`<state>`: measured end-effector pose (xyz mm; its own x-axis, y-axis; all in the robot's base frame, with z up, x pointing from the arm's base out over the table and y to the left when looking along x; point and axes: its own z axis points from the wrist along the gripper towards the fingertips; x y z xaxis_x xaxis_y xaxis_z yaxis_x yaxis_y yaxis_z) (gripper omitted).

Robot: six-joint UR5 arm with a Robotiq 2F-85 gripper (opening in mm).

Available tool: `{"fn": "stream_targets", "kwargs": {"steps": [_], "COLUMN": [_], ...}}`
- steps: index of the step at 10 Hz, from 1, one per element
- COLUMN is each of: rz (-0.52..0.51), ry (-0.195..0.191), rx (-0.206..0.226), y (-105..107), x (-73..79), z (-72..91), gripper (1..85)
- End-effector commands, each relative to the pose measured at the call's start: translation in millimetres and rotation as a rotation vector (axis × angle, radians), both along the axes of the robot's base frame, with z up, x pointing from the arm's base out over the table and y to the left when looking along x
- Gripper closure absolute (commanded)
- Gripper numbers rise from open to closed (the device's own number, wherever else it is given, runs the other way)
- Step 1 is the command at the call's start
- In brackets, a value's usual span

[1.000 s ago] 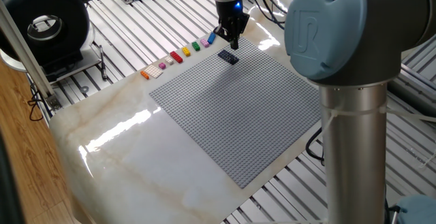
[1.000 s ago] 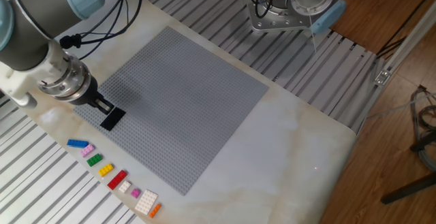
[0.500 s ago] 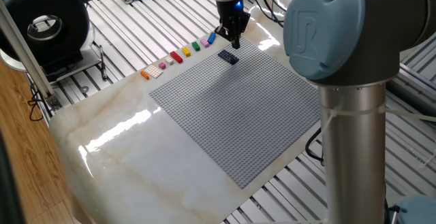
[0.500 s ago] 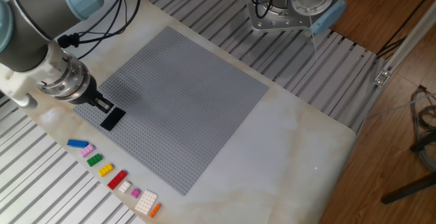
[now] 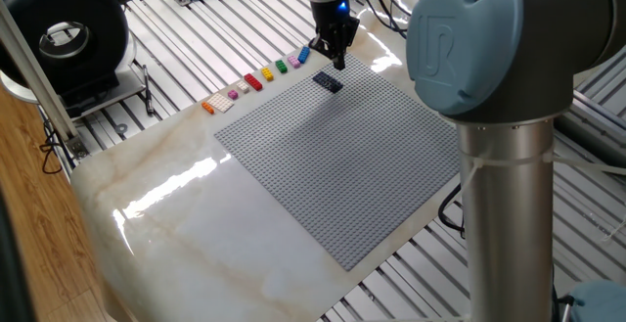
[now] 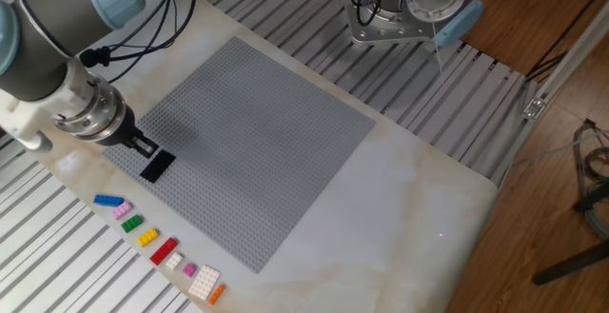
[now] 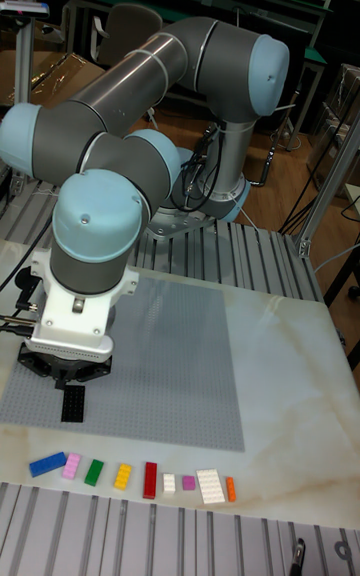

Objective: Stack small Lego blocks one on top of the other

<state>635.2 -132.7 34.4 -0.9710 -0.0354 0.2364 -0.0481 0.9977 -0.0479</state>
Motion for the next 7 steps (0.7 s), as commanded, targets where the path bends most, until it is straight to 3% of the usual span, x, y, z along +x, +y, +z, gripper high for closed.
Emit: {"fn": "stream_targets", "kwargs": {"steps": [1, 7], "rz": [0.002, 0.017], "ry": [-0.007, -0.007], "rx": [0.012, 0.008], "y": [1.2, -2.6], "x": [1.5, 1.4], "z": [-0.1, -0.5], "gripper": [84.7, 84.7]}}
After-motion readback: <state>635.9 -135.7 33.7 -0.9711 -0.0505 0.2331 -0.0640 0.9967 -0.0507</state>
